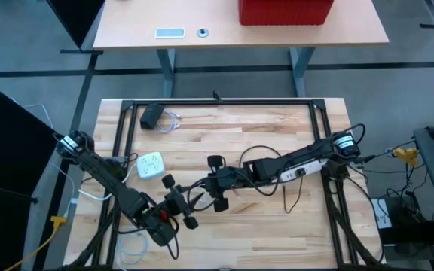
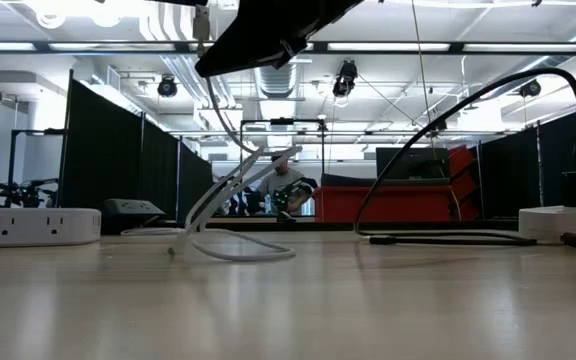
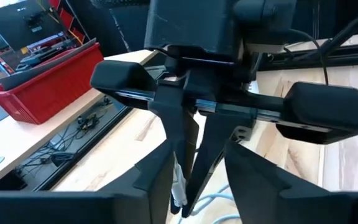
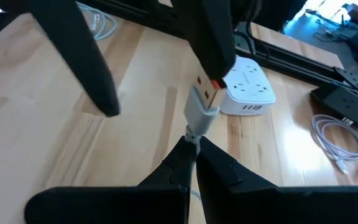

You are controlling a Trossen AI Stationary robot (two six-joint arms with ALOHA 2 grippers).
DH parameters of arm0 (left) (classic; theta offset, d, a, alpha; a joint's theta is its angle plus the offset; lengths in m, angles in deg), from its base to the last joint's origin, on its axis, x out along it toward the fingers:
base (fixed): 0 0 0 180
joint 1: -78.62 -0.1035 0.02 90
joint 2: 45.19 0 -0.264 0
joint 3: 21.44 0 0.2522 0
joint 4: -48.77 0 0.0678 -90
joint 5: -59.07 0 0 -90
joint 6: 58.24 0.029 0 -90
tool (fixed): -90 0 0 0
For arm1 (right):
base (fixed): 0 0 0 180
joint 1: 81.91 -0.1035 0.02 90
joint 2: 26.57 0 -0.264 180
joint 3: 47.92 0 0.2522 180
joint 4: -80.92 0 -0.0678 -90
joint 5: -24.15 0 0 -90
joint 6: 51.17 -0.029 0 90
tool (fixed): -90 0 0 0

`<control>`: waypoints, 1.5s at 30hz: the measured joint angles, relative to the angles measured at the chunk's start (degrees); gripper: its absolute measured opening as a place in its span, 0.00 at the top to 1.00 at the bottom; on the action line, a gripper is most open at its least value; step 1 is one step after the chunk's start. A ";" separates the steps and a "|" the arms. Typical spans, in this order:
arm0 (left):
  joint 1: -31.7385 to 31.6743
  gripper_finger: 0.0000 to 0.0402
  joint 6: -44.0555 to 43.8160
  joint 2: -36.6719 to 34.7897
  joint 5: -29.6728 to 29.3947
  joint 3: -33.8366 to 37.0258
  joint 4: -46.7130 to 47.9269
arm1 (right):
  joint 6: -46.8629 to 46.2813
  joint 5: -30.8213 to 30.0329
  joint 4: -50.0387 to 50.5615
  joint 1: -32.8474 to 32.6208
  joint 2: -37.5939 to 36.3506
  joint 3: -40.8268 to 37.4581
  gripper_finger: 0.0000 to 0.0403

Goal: Insert USB
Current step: Insert the white charger cable into the left white outlet extension

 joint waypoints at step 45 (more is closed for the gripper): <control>-2.26 0.97 -7.56 -1.06 1.43 -0.49 9.73 | 0.35 0.02 0.70 0.03 -0.17 -0.09 1.00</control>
